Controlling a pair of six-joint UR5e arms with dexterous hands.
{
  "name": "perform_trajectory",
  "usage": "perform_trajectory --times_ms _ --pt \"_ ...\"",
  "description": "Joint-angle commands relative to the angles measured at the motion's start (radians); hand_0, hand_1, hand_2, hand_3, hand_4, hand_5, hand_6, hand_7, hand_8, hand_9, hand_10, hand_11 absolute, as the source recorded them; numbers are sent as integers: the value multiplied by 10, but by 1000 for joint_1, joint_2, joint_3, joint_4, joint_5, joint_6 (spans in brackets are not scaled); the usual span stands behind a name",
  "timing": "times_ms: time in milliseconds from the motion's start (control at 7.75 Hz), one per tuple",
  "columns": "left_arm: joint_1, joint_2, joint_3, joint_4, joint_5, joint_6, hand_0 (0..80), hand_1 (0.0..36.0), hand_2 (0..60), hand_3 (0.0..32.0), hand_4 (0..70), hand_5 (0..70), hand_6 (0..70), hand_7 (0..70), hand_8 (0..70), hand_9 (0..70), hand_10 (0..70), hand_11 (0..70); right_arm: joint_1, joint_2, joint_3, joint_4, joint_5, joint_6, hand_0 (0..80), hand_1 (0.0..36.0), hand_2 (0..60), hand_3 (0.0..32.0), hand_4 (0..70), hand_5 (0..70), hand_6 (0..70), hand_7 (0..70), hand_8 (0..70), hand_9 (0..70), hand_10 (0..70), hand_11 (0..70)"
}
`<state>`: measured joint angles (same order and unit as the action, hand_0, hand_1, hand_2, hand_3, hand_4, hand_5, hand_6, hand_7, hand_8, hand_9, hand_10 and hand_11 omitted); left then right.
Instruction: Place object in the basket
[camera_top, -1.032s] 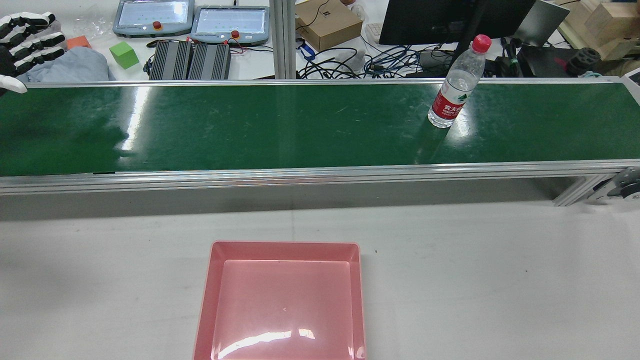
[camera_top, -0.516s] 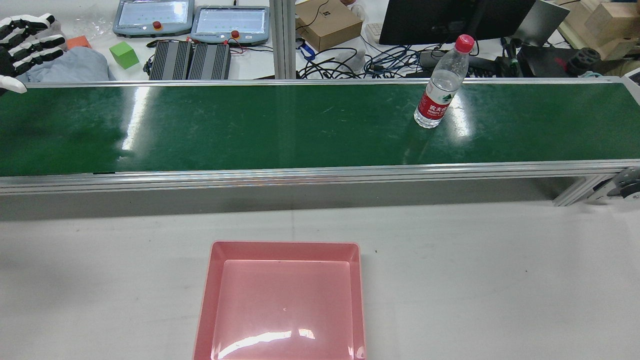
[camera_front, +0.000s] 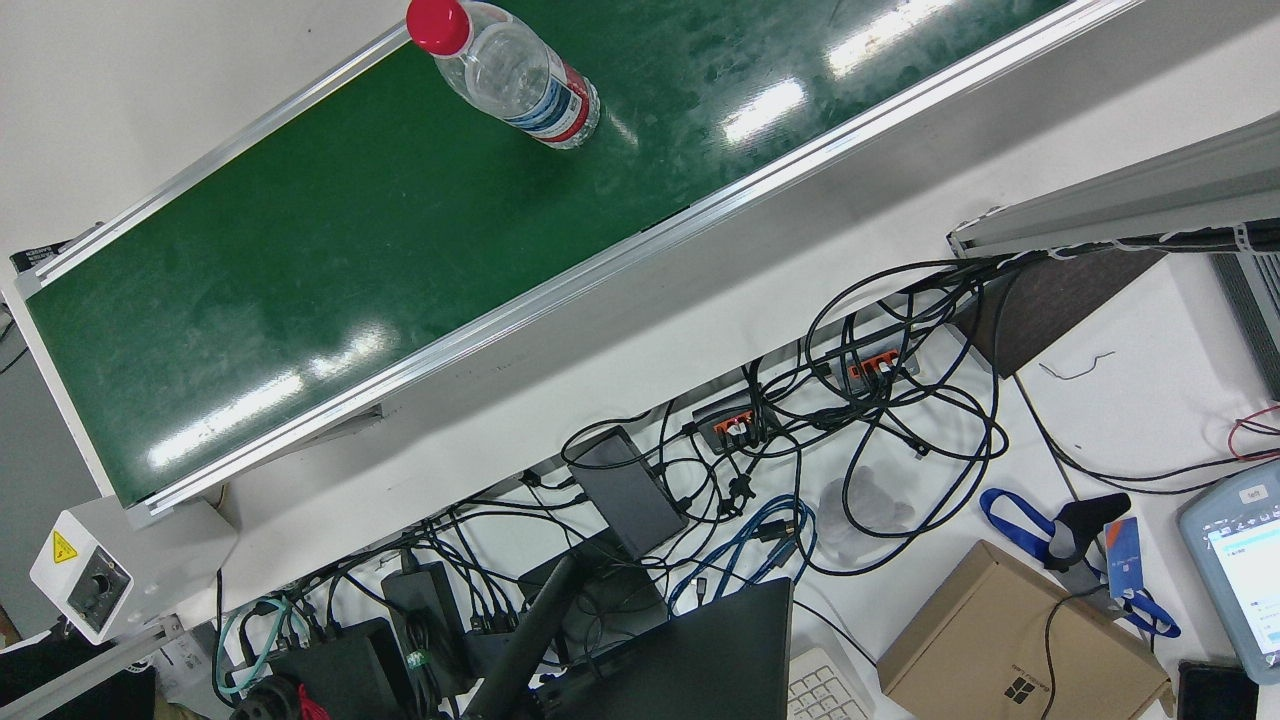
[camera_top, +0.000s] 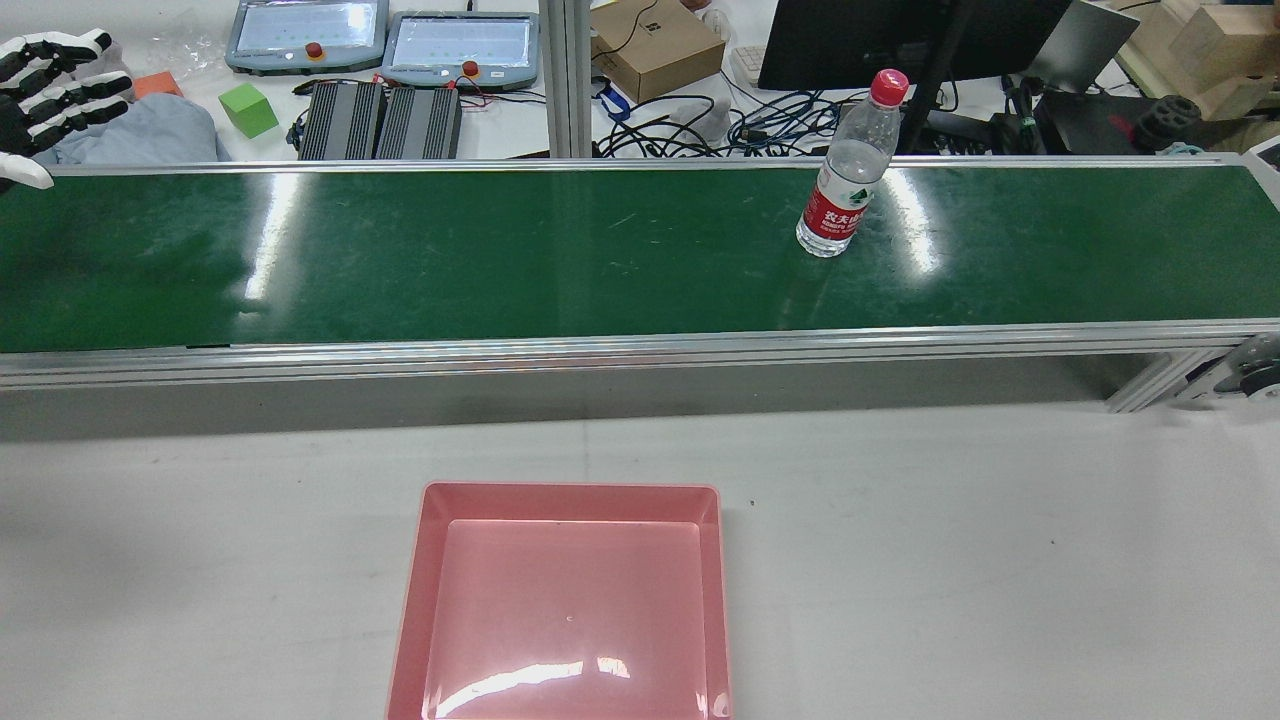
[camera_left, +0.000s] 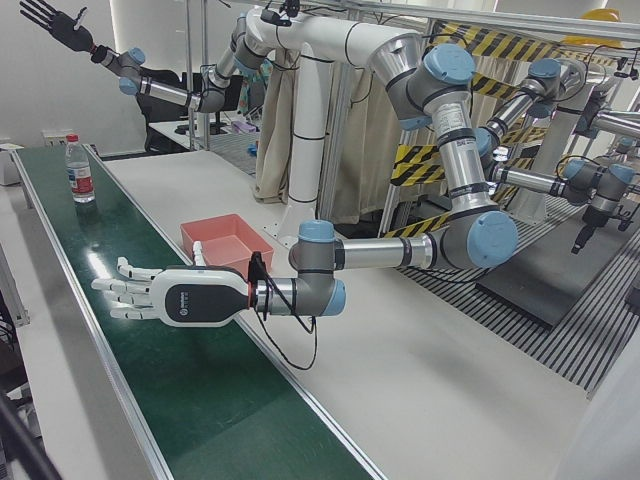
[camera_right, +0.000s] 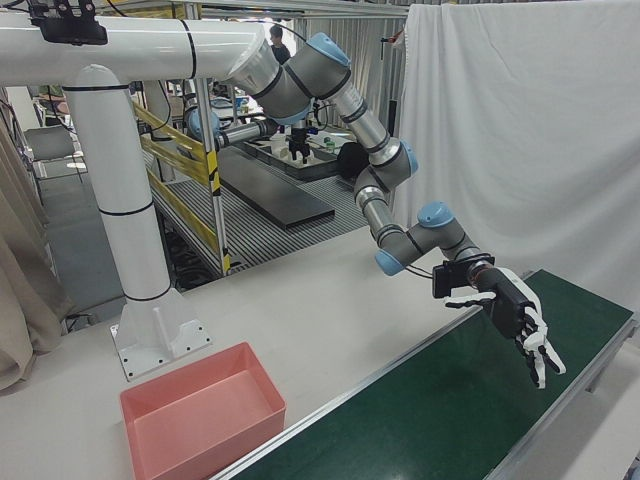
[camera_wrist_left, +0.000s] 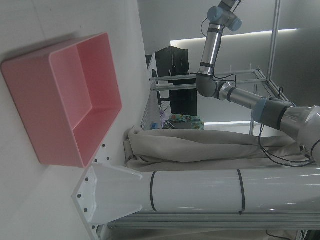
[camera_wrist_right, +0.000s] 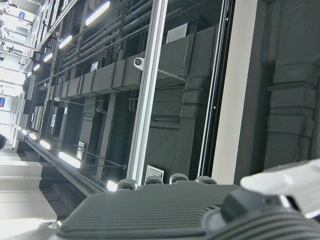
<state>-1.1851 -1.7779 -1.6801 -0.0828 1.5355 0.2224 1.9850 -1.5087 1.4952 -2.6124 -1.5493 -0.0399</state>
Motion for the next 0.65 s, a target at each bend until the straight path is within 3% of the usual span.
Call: perform_trajectory --times_ms 0,516 --pt "-1 0 -1 0 0 0 601 182 0 62 65 354 67 54 129 120 60 109 0 -1 0 0 0 0 0 0 0 0 0 0 0 0 0 0 0 0" --pt "1 0 -1 0 0 0 597 187 0 64 47 351 62 50 119 114 55 103 0 -1 -1 0 0 0 0 0 0 0 0 0 0 0 0 0 0 0"
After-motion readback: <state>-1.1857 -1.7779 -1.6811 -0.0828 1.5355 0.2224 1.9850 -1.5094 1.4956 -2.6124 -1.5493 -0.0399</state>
